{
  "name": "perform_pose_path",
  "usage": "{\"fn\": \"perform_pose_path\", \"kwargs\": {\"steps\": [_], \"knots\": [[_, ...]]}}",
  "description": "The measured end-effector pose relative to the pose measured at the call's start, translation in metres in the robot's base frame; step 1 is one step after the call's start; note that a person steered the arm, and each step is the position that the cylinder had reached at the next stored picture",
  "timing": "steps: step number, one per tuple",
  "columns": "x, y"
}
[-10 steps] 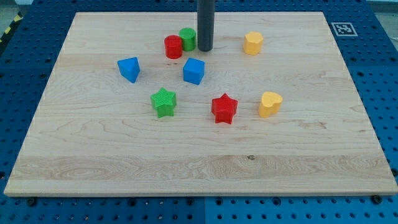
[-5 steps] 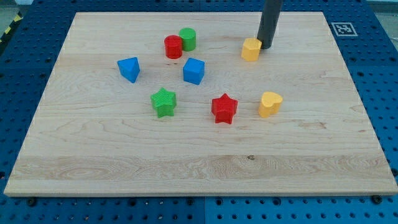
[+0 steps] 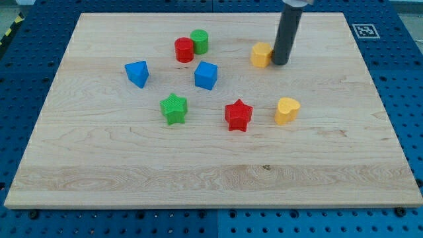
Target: Move the green circle and the yellow hexagon diagonal to each other
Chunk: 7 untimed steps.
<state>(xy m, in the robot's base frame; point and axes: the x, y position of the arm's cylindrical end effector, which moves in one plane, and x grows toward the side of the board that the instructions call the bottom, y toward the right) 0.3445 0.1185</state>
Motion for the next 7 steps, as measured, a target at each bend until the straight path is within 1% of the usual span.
{"fn": "perform_pose_path", "kwargs": {"steps": [1, 3, 4, 6, 7], "knots": [[-0.004, -0.021], [-0.044, -0.019], [-0.043, -0.019], [-0.042, -0.050], [-0.042, -0.053]]}}
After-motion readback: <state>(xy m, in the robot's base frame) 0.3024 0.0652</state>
